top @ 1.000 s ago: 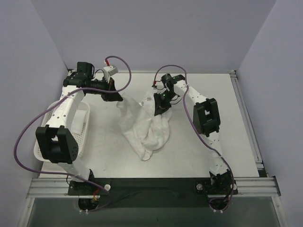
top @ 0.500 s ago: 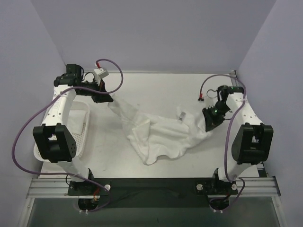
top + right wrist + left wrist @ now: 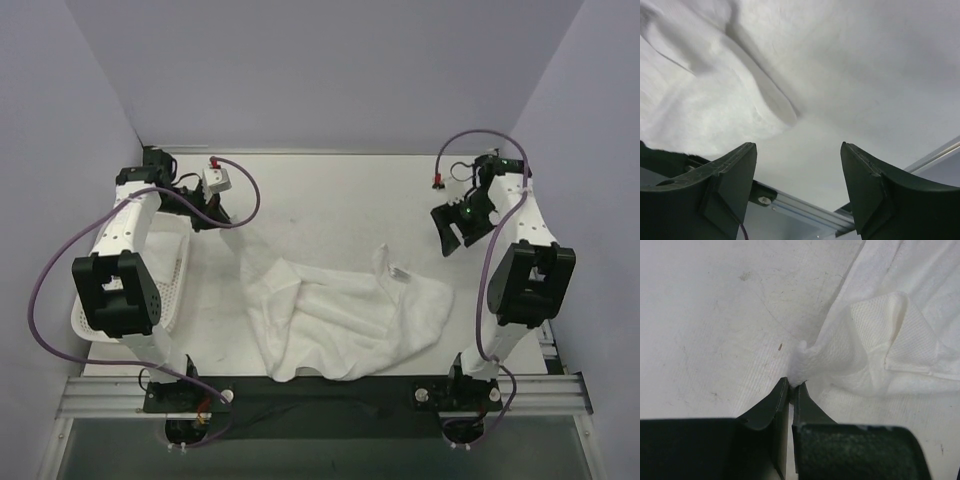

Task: Roll the towels
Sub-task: Flatten the towel

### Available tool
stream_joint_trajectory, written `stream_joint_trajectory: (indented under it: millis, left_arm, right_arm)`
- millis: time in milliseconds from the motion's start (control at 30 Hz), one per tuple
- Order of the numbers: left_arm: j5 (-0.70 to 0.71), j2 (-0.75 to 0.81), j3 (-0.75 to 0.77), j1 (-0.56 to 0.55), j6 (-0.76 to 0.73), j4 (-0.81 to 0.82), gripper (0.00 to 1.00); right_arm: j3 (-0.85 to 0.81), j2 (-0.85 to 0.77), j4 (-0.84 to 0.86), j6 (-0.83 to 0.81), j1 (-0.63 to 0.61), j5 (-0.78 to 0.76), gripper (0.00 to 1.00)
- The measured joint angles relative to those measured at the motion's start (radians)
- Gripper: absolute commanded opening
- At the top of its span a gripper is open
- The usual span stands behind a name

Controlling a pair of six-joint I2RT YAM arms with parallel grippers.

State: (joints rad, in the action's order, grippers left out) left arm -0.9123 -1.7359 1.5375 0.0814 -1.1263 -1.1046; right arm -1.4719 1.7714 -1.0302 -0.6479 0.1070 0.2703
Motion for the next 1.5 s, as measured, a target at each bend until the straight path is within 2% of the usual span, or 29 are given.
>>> stream_joint_trajectory:
  millis: [200,233,467,633,733,767,900,967,1000,1233,1267,1300,1333,1400,1500]
  left_arm:
    - [-0.013,-0.003,0.000,-0.010,-0.039,-0.001,0.11]
    - [-0.014,-0.003,0.000,-0.011,-0.040,-0.001,0.11]
    - [-0.023,-0.003,-0.001,-0.013,-0.044,0.000,0.12]
    - [-0.037,-0.003,-0.026,-0.016,-0.055,0.000,0.12]
    - [-0.042,-0.003,-0.040,-0.019,-0.061,-0.001,0.13]
    - [-0.042,-0.003,-0.042,-0.020,-0.063,0.000,0.14]
    - [-0.051,-0.003,-0.045,-0.024,-0.065,0.000,0.17]
    - [-0.058,-0.003,-0.045,-0.027,-0.069,0.000,0.18]
    - [-0.061,-0.003,-0.045,-0.028,-0.073,0.000,0.17]
    - [-0.071,-0.003,-0.057,-0.035,-0.137,0.000,0.17]
    - [-0.072,-0.003,-0.060,-0.037,-0.144,0.000,0.17]
    - [-0.072,-0.003,-0.062,-0.038,-0.151,-0.001,0.17]
    - [-0.073,-0.003,-0.065,-0.039,-0.158,0.000,0.17]
    - [-0.073,-0.003,-0.070,-0.044,-0.170,0.000,0.17]
    - [-0.073,-0.003,-0.074,-0.058,-0.183,0.000,0.18]
  right_arm:
    - [-0.309,0.148,-0.041,0.169,-0.025,0.167,0.74]
    - [-0.329,0.178,-0.040,0.195,-0.036,0.189,0.81]
    - [-0.324,0.288,-0.052,0.281,-0.204,0.248,0.83]
    - [-0.323,0.288,-0.029,0.239,-0.337,0.239,0.83]
    - [-0.323,0.289,-0.016,0.198,-0.359,0.225,0.81]
    - [-0.323,0.292,-0.014,0.186,-0.359,0.221,0.79]
    - [-0.324,0.320,-0.014,0.137,-0.362,0.213,0.33]
    - [-0.312,0.325,-0.016,0.110,-0.364,0.216,0.21]
    - [-0.299,0.325,-0.019,0.099,-0.364,0.217,0.00]
    - [-0.226,0.304,-0.057,0.053,-0.312,0.239,0.00]
    - [-0.226,0.294,-0.061,0.045,-0.286,0.245,0.01]
    - [-0.229,0.279,-0.069,0.038,-0.254,0.253,0.41]
    - [-0.243,0.265,-0.090,0.030,-0.214,0.258,0.63]
    - [-0.274,0.248,-0.114,0.005,-0.168,0.268,1.00]
    - [-0.321,0.225,-0.137,-0.049,-0.129,0.296,1.00]
